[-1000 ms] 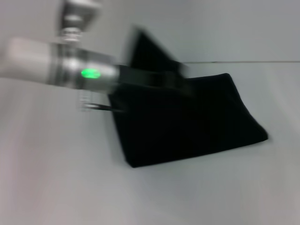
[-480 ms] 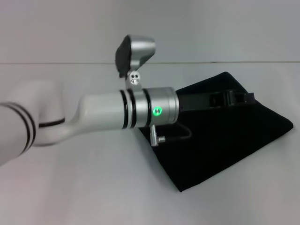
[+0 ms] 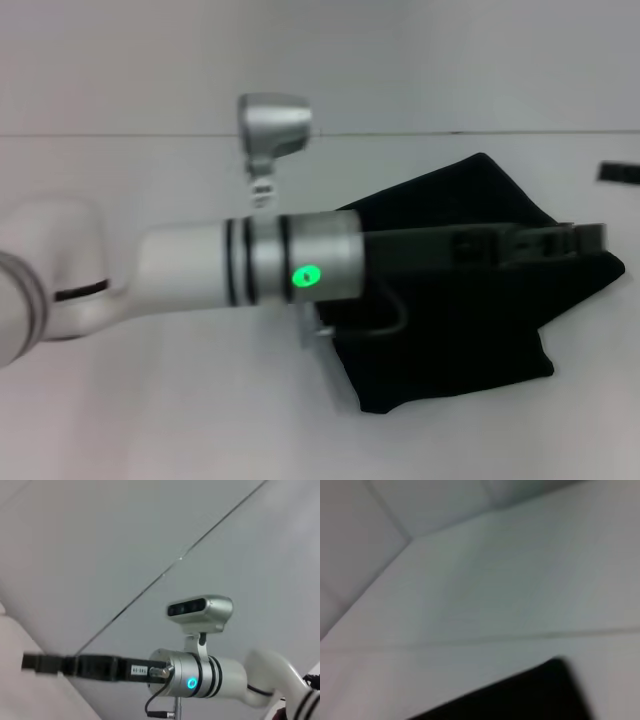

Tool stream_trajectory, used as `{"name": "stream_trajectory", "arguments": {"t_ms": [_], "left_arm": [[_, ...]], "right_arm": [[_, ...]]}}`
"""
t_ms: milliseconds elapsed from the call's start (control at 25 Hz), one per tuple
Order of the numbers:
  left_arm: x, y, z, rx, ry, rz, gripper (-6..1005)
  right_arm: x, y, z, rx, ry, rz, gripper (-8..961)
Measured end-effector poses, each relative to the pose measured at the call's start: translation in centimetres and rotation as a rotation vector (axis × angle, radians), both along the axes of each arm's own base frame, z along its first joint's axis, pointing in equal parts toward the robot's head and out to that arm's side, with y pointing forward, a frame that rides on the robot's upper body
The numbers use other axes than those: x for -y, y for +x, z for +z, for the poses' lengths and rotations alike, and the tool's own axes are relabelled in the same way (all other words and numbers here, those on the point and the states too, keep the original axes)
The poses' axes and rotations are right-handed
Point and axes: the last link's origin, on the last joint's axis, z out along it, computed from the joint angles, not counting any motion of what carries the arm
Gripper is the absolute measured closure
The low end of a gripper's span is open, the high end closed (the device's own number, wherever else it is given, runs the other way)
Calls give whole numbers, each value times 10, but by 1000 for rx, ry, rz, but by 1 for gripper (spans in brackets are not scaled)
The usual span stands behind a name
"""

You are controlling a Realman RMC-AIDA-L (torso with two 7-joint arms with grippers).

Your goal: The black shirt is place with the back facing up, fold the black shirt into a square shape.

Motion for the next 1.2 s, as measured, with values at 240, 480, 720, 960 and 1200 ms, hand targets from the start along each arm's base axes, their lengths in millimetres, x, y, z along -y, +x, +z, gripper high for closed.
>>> {"name": "stream_trajectory", "arguments": {"t_ms": [240,480,720,960,1200], "left_arm": [[2,-47,31,-67,135,-54,474],[9,-81,51,-223,236,-170,269],[8,-99,57,-392,274,-271,90],[5,-101,62,-441,303,-318,48],[2,-101,65,-444,315,-320,49]], "right_arm": [[-7,-25,-36,55,-229,-23,69],[-15,-44,-67,76,-334,-56,69],[-20,-48,-82,82,-340,-93,75],[-19,-50,-98,78,-349,-110,100],[-16,-51,-110,72,-354,-115,125]]}}
